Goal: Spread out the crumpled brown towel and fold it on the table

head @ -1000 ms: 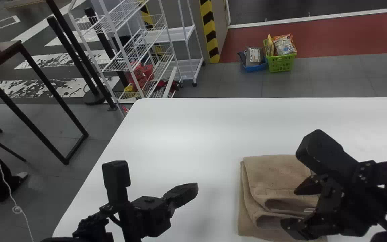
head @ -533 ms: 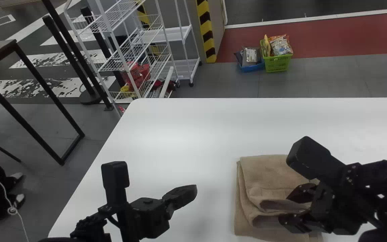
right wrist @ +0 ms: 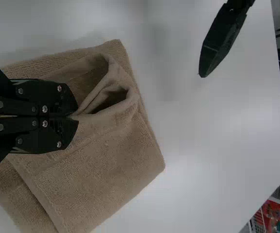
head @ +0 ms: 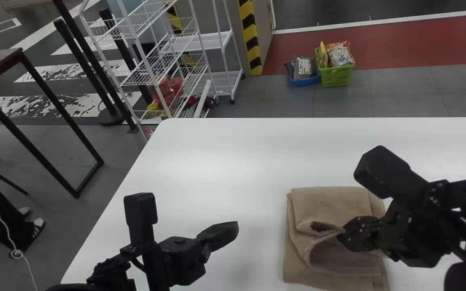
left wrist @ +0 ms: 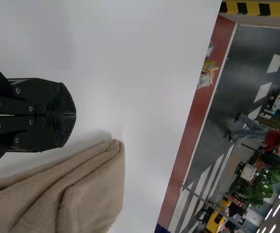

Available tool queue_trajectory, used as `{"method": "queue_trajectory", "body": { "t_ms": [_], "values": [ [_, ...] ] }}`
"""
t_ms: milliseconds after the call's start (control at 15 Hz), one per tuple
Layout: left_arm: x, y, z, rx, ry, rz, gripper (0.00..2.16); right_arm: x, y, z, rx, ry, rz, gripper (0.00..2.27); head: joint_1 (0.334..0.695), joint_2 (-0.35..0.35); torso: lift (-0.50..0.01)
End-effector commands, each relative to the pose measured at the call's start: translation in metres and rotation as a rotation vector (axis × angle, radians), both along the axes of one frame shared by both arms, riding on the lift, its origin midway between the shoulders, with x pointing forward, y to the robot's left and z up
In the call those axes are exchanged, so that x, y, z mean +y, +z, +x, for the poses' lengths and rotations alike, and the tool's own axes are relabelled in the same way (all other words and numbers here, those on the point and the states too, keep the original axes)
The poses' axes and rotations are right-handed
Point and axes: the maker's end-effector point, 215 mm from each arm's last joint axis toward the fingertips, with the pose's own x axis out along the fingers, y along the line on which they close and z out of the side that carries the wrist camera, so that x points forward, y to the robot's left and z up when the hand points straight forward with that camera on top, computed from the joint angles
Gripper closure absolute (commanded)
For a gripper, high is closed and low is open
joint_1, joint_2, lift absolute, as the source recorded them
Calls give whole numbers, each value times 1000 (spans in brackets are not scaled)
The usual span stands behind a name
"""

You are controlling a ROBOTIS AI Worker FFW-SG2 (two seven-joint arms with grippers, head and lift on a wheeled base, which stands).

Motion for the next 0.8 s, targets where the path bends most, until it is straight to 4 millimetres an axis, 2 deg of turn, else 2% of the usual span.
{"method": "queue_trajectory", "body": {
  "t_ms": [0, 133, 200, 333, 467, 733],
  "values": [
    [1, -1, -1, 4, 1, 0, 2138, -5, 28, 7, -23, -39, 43, 1774, 695, 315, -127],
    [4, -1, -1, 4, 5, 3, 2138, -13, 58, 7, -31, -115, 94, 1774, 695, 307, -127],
    [4, -1, -1, 4, 5, 3, 2138, -11, 55, -3, 5, -138, 104, 1774, 695, 300, -127],
    [3, -1, -1, 7, 4, 1, 2138, -14, 29, -26, 63, -146, 41, 1774, 695, 299, -127],
    [3, -3, -2, 10, 4, 1, 2138, -4, 12, -47, 91, -132, 9, 1774, 695, 309, -127],
    [-3, -7, -9, 24, -11, -14, 2138, 15, -18, -67, 177, -123, -12, 1774, 695, 343, -127]
  ]
}}
